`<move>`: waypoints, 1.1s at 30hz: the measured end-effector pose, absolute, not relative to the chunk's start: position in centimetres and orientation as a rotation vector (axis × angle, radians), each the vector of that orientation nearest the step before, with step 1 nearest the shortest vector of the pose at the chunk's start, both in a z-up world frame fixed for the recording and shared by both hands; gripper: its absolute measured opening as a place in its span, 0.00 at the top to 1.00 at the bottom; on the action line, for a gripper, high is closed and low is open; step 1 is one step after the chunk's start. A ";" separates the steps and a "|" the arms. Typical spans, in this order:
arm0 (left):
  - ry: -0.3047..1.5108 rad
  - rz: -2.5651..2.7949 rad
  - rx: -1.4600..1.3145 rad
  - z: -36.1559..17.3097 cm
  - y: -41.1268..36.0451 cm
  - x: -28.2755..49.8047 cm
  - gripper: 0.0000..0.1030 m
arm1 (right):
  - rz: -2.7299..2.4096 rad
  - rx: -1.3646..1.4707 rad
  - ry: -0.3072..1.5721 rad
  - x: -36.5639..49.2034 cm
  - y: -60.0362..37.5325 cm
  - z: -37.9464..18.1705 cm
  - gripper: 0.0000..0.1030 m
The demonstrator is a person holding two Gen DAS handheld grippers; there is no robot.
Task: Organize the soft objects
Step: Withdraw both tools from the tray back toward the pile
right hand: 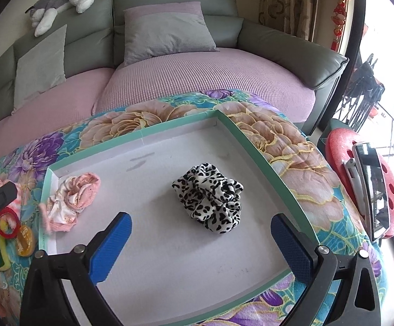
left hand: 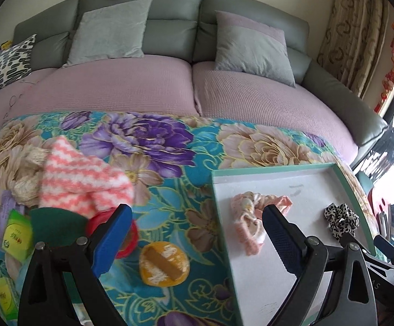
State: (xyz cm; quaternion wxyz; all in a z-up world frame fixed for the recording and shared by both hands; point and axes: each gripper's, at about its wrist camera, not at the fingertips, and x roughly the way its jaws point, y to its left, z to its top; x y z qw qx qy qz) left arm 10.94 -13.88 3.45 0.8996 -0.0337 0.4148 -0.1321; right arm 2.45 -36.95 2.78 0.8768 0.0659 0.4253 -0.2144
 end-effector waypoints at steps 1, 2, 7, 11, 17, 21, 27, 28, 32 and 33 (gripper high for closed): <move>0.850 -0.262 -0.083 3.7 -13.0 10.8 0.06 | -0.438 0.139 0.888 2.4 -36.6 2.9 0.00; 0.842 -0.248 -0.093 3.8 -12.1 10.6 0.06 | -0.425 0.141 0.887 2.3 -36.1 3.0 0.00; 0.812 -0.168 -0.152 4.2 -7.6 9.1 0.06 | -0.340 0.153 0.890 1.8 -33.3 3.3 0.00; 0.816 -0.118 -0.167 4.0 -4.6 7.5 0.06 | -0.264 0.133 0.910 1.7 -30.5 3.0 0.00; 0.827 -0.034 -0.173 3.3 0.5 4.6 0.06 | -0.177 0.092 0.917 1.3 -26.1 3.0 0.00; 0.829 0.030 -0.212 2.8 4.3 3.1 0.06 | -0.117 0.062 0.916 1.3 -23.1 3.1 0.00; 0.823 0.107 -0.268 2.5 8.7 1.6 0.06 | -0.050 0.024 0.925 1.7 -19.0 2.8 0.00; 0.825 0.111 -0.273 2.5 9.1 1.4 0.06 | -0.038 0.018 0.927 1.8 -18.4 2.7 0.00; 0.856 0.133 -0.293 1.6 10.6 1.3 0.06 | 0.013 -0.018 0.947 2.0 -15.8 2.1 0.00; 0.863 0.134 -0.295 1.4 10.8 1.4 0.06 | 0.027 -0.028 0.954 2.1 -15.2 1.9 0.00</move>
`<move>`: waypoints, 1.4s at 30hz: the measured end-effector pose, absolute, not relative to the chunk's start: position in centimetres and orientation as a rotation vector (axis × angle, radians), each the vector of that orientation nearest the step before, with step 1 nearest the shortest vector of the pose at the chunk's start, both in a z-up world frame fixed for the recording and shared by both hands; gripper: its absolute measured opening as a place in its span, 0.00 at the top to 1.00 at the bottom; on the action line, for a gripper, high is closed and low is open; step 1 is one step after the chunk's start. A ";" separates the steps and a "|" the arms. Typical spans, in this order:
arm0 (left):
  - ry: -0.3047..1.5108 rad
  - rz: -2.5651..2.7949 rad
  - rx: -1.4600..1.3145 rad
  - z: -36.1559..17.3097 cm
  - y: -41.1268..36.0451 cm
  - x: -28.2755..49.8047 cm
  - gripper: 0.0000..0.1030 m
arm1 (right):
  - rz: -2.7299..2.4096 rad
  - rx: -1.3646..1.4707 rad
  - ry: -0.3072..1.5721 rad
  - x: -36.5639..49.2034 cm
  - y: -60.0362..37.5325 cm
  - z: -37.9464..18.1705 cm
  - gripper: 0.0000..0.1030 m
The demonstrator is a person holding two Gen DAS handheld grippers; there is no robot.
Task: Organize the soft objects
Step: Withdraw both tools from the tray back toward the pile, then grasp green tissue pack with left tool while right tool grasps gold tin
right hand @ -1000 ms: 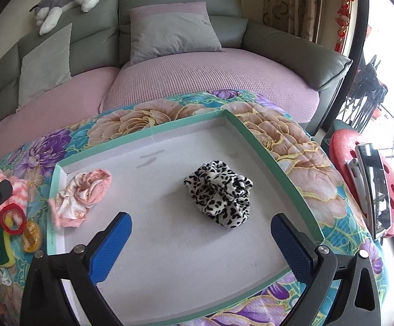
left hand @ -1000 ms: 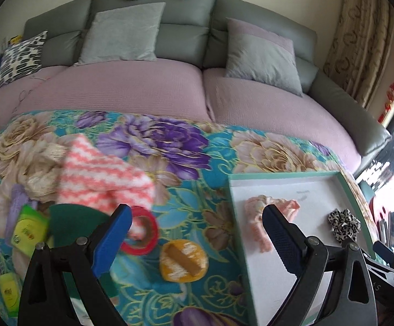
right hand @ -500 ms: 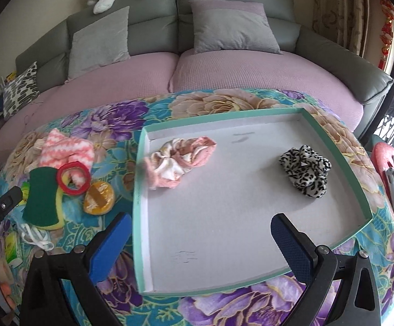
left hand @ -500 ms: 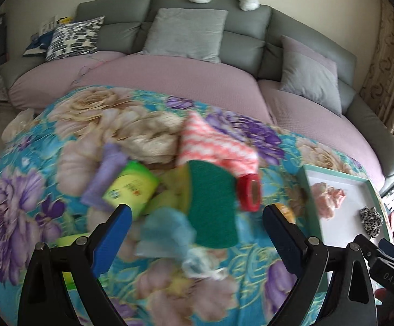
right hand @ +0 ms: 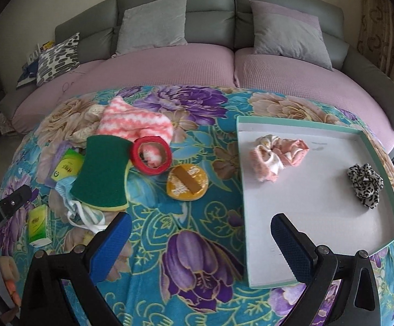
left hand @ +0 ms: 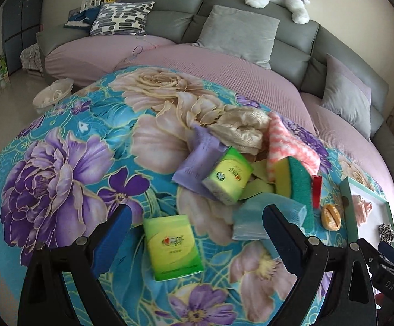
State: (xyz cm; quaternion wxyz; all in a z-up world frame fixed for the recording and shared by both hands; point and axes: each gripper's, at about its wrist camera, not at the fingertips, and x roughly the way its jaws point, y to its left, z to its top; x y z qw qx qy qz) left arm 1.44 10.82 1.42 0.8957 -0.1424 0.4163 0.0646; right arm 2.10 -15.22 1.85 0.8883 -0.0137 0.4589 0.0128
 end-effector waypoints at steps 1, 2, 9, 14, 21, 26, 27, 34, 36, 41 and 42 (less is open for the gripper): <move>0.879 0.140 -0.294 1.0 11.0 1.6 0.06 | 0.038 -0.039 0.960 2.2 -14.7 1.6 0.00; 0.891 0.146 -0.291 0.8 11.1 1.6 0.06 | 0.047 -0.048 0.967 2.2 -14.2 1.4 0.00; 1.022 0.169 -0.273 -2.6 11.7 2.7 0.06 | 0.074 -0.090 1.016 2.9 -12.3 -0.4 0.00; 1.072 0.195 -0.233 -4.1 11.5 3.4 0.06 | 0.080 -0.104 1.038 3.4 -11.9 -1.2 0.00; 1.094 0.233 -0.135 -5.0 10.7 3.8 0.06 | 0.086 -0.128 1.052 3.5 -11.3 -1.7 0.00; 1.095 0.236 -0.119 -4.9 10.5 3.8 0.06 | 0.084 -0.132 1.056 3.5 -11.2 -1.8 0.00; 1.095 0.237 -0.118 -4.8 10.5 3.8 0.07 | 0.084 -0.132 1.056 3.5 -11.2 -1.8 0.00; 1.085 0.223 -0.111 -4.2 10.1 3.7 0.36 | 0.083 -0.138 1.064 3.6 -11.2 -2.0 0.00; 1.080 0.213 -0.117 -4.1 10.0 3.6 0.46 | 0.083 -0.139 1.064 3.6 -11.2 -2.0 0.00; 1.076 0.197 -0.134 -4.0 10.0 3.6 0.52 | 0.083 -0.141 1.069 3.6 -11.1 -2.2 0.00; 1.076 0.196 -0.134 -4.0 10.1 3.6 0.52 | 0.084 -0.142 1.070 3.7 -11.0 -2.3 0.00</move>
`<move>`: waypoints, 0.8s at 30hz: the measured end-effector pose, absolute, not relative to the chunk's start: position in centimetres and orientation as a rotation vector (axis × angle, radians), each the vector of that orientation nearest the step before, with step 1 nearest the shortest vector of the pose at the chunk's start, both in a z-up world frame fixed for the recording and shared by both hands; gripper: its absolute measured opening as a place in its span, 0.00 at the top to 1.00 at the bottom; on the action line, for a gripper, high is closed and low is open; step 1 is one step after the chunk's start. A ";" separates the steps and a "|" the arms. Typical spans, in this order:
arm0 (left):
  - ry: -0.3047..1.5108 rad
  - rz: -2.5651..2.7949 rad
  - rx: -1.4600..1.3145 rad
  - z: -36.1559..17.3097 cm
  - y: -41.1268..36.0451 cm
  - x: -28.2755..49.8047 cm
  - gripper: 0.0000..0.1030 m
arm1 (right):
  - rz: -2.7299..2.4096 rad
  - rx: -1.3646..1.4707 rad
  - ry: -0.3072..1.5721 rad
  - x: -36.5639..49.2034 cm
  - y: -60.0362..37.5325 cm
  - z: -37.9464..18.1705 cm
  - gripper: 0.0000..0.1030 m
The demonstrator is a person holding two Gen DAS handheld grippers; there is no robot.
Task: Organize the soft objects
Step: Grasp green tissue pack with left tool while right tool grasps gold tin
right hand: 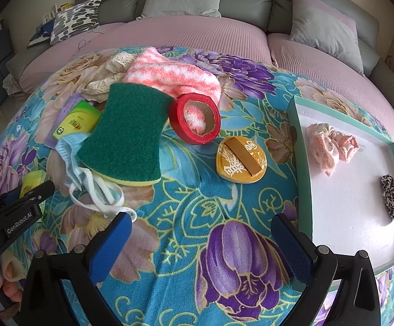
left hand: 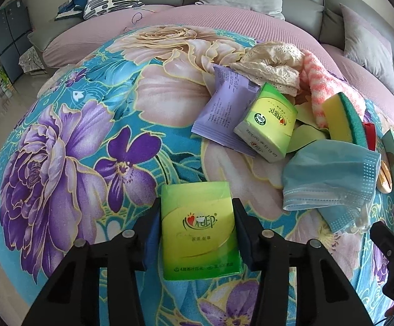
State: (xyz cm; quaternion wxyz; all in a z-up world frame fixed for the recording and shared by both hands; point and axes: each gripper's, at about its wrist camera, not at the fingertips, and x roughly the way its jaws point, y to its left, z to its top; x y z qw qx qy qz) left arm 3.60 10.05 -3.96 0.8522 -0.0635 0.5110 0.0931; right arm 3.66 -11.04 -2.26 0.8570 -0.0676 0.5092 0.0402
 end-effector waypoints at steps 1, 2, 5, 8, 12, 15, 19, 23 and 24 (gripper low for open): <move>1.076 0.195 -0.134 -3.9 10.0 3.6 0.52 | 0.086 -0.143 1.070 3.7 -11.0 -2.3 0.00; 1.075 0.194 -0.135 -4.0 10.1 3.6 0.52 | 0.086 -0.144 1.070 3.7 -11.0 -2.3 0.00; 1.075 0.191 -0.142 -3.9 10.2 3.6 0.52 | 0.088 -0.145 1.071 3.6 -10.9 -2.4 0.00; 1.071 0.186 -0.154 -3.8 10.3 3.6 0.52 | 0.091 -0.138 1.064 3.6 -10.9 -2.2 0.00; 1.066 0.179 -0.169 -3.6 10.4 3.5 0.52 | 0.092 -0.115 1.048 3.6 -11.2 -1.7 0.00; 1.061 0.173 -0.176 -3.5 10.4 3.4 0.52 | 0.083 -0.097 1.041 3.7 -11.7 -1.5 0.00; 1.054 0.165 -0.179 -3.3 10.3 3.3 0.52 | 0.063 -0.048 1.024 3.9 -12.8 -1.3 0.00; 1.042 0.160 -0.186 -2.9 10.3 3.3 0.52 | 0.040 -0.025 0.989 4.3 -13.9 -1.3 0.00; 1.037 0.159 -0.189 -2.8 10.3 3.2 0.52 | 0.034 -0.021 0.985 4.4 -14.1 -1.4 0.00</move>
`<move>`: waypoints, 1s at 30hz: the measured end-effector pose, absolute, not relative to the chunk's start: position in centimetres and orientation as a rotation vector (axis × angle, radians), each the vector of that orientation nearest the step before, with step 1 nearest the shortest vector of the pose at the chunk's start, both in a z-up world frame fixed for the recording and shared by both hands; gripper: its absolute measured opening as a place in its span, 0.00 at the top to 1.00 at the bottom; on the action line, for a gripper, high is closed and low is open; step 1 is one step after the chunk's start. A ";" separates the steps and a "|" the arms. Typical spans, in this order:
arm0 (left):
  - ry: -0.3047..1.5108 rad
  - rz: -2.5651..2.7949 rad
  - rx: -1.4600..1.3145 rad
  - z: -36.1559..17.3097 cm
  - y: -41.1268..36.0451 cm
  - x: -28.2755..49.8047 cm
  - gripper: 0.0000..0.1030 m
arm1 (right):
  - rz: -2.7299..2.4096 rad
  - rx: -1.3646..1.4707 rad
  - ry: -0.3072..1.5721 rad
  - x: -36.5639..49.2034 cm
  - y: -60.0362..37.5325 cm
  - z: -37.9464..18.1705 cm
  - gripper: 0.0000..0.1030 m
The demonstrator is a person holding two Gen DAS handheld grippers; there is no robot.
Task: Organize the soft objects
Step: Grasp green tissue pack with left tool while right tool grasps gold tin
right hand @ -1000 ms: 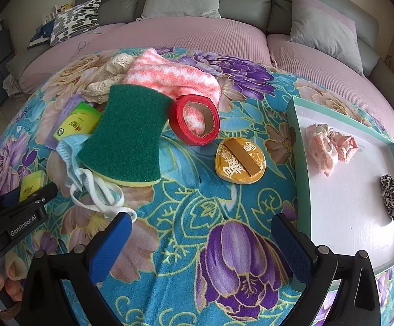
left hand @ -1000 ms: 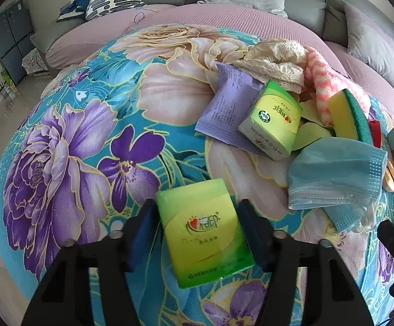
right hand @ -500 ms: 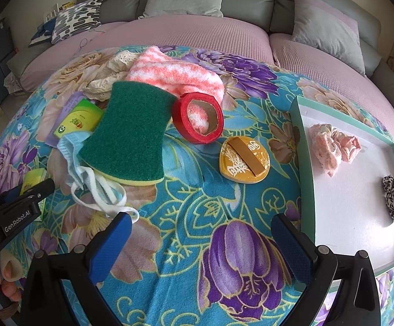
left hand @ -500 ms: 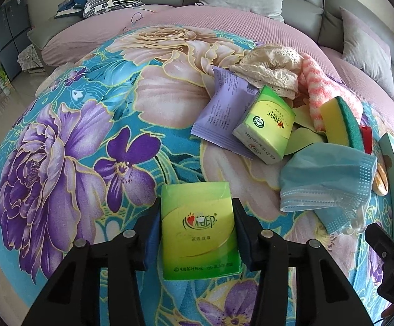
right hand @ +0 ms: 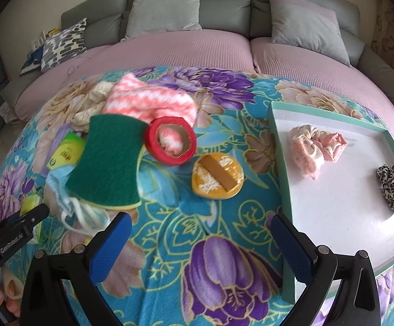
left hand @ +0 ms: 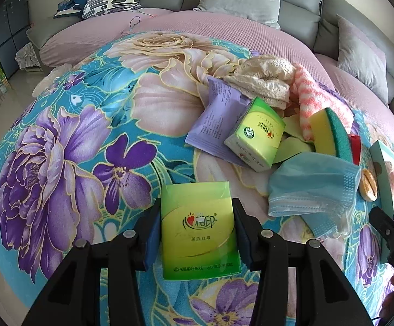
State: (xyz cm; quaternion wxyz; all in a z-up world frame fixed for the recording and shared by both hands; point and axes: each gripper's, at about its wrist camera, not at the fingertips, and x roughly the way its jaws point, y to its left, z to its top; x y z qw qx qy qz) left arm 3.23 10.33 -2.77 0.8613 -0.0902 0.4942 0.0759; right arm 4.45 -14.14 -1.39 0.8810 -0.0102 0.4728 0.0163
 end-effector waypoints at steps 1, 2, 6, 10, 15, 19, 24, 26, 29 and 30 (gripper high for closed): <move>1.032 0.158 -0.192 -2.6 10.3 3.2 0.52 | 0.027 -0.020 0.981 4.6 -14.4 -1.5 0.00; 1.030 0.158 -0.193 -2.6 10.3 3.2 0.52 | 0.020 -0.021 0.978 4.9 -14.5 -1.6 0.00; 1.028 0.149 -0.200 -2.6 10.3 3.3 0.52 | 0.015 -0.031 0.970 5.5 -14.9 -2.0 0.06; 1.021 0.146 -0.209 -2.3 10.3 3.6 0.52 | 0.024 -0.037 0.978 6.5 -15.1 -2.6 0.13; 1.021 0.137 -0.211 -2.1 10.0 4.6 0.52 | 0.030 -0.054 0.995 7.5 -15.2 -3.2 0.24; 1.021 0.123 -0.206 -2.0 9.5 5.5 0.52 | 0.036 -0.049 1.018 8.2 -15.5 -3.8 0.32; 1.029 0.102 -0.191 -2.2 8.7 6.2 0.52 | 0.048 -0.068 1.024 8.8 -15.3 -4.1 0.42; 1.035 0.100 -0.186 -2.4 8.5 6.4 0.52 | 0.055 -0.071 1.024 8.8 -15.1 -4.1 0.46; 1.038 0.101 -0.183 -2.4 8.5 6.5 0.52 | 0.059 -0.077 1.022 8.9 -15.0 -4.1 0.50; 1.037 0.103 -0.183 -2.4 8.5 6.5 0.52 | 0.059 -0.076 1.022 8.9 -15.0 -4.1 0.50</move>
